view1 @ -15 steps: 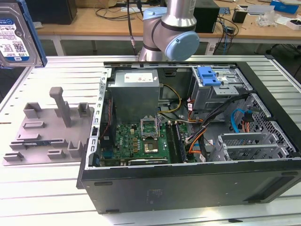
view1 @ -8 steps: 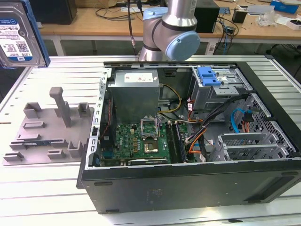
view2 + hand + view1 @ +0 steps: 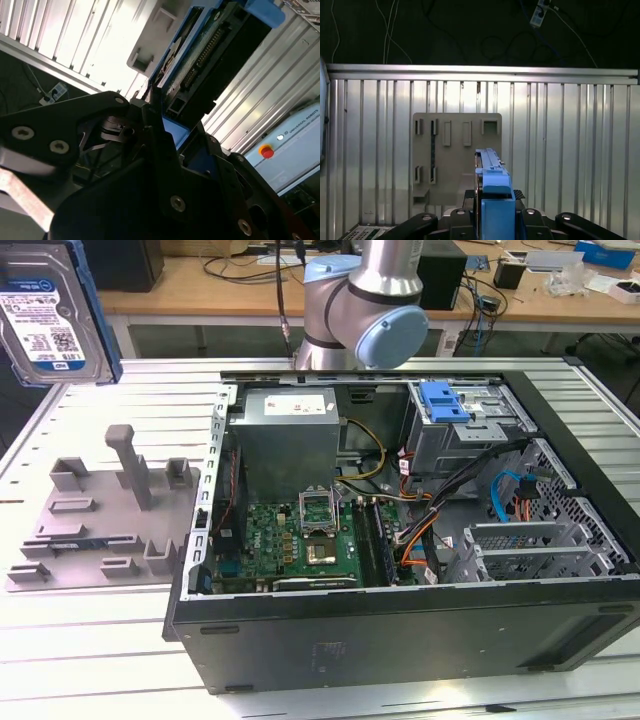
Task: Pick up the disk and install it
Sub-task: 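Pick up the disk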
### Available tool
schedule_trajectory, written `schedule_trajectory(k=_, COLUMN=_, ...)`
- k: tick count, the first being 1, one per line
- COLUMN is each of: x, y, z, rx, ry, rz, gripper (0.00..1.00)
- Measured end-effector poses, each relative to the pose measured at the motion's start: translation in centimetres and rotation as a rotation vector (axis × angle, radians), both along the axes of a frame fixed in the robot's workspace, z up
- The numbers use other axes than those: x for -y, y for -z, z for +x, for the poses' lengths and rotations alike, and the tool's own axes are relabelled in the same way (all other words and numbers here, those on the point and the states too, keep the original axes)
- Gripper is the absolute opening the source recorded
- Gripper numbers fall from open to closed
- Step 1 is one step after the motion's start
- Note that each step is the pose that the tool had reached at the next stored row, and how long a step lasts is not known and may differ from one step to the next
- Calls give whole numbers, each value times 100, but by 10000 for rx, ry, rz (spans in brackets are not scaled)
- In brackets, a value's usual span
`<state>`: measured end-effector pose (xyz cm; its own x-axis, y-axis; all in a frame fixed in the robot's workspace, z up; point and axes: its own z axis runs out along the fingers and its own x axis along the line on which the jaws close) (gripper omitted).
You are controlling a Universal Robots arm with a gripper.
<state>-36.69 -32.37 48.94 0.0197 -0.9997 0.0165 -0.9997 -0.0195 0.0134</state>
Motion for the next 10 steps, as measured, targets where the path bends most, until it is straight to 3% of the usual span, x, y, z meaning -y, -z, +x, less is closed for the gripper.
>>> schedule_trajectory(k=10, x=178, y=-65, z=216, rx=-38, ry=-1, rz=1, gripper=37)
